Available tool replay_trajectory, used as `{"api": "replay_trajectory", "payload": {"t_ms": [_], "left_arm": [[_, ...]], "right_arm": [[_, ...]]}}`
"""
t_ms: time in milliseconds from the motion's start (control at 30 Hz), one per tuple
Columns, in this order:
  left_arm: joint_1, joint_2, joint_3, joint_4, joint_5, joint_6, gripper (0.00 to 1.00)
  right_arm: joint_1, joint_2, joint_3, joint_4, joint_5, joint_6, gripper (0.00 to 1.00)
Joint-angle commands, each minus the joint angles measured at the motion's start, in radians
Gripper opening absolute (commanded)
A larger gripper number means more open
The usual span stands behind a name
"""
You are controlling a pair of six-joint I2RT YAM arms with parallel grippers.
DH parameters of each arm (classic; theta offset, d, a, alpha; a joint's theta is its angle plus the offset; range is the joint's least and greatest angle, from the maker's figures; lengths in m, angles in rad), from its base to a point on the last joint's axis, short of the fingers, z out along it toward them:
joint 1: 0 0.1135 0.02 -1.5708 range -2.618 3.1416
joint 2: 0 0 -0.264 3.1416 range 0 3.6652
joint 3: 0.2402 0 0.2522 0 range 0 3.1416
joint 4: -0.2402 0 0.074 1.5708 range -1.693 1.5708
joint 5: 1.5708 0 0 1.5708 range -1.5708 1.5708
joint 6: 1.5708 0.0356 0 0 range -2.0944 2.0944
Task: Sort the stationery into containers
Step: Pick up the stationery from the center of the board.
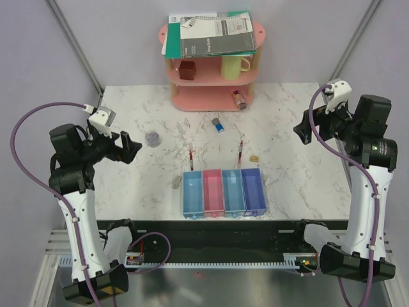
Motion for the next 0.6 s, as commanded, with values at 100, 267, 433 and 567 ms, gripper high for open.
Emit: {"api": "replay_trajectory", "payload": {"t_ms": [100,267,433,567], "left_arm": [[0.003,-0.019,0.026,0.012,-0.002,-0.011,1.0],[0.005,-0.025,0.019,0.012,0.008,-0.009,1.0],[0.003,-0.025,0.003,0.014,0.008,0.004,0.99],[0.003,-0.019,-0.024,0.032,-0.002,0.009,0.92]], "right_arm": [[-0.002,-0.013,0.003,0.024,-0.013,-0.016,0.98],[-0.004,-0.019,-0.017,0.019,-0.025,-0.084,0.98],[-0.002,0.0,-0.053,0.039,-0.013,-0.075,0.98],[0.042,0.047,-0.097,0.108,0.037,-0.027,0.98]]}}
